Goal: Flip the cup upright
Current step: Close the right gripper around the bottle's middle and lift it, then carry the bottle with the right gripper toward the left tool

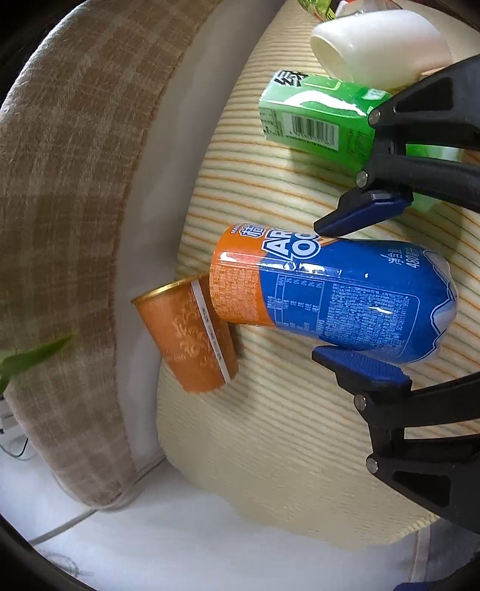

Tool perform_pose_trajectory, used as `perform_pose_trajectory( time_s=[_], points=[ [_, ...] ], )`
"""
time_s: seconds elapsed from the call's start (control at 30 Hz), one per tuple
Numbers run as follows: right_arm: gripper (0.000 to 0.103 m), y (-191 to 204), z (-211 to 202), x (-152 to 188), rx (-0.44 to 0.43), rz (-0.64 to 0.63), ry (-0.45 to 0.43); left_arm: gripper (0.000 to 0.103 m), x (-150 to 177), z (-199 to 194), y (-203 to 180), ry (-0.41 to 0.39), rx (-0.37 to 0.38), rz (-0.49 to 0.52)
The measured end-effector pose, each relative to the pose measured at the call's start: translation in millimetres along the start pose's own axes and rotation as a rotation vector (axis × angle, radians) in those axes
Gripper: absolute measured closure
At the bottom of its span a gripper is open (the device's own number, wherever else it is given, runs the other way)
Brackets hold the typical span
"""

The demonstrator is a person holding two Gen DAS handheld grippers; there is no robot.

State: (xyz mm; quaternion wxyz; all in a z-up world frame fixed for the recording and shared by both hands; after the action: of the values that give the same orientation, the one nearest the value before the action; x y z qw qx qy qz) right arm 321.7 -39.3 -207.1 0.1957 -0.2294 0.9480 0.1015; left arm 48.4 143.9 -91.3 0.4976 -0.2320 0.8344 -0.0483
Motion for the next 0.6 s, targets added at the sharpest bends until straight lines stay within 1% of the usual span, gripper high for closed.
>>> perform_pose_trajectory(
  time_s=[0.2, 0.37, 0.5, 0.6],
  points=[
    [0.042, 18.3, -29.6, 16.2, -0.053, 0.003, -0.056, 0.0, -1.0, -2.9, 0.0, -0.005, 0.002, -0.003],
    [0.043, 29.7, -58.5, 34.5, -0.122, 0.02, -0.122, 0.0, 1.6, -5.3, -5.3, -0.006, 0.016, 0.002],
    [0.043, 36.1, -80.6, 57.7, -0.193, 0.048, -0.161, 0.0, 4.8, -6.3, -13.1, -0.002, 0.029, 0.015],
    [0.043, 38.2, -94.2, 79.4, -0.237, 0.063, -0.167, 0.0, 7.9, -5.4, -20.6, 0.007, 0.046, 0.021]
  ],
)
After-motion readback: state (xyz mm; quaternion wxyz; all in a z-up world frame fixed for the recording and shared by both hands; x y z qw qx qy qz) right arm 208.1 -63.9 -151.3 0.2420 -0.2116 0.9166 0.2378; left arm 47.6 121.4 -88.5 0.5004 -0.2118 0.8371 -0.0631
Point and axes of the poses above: each gripper's, at about its wrist camera, not at the fingertips, and z roughly the way its jaws point, y to its left, x to its underside, the point moved 8 cm from there along z, roughly the way its jaws point, and after that the axes turned 10 degrees about -z, right-handed, at the moved point
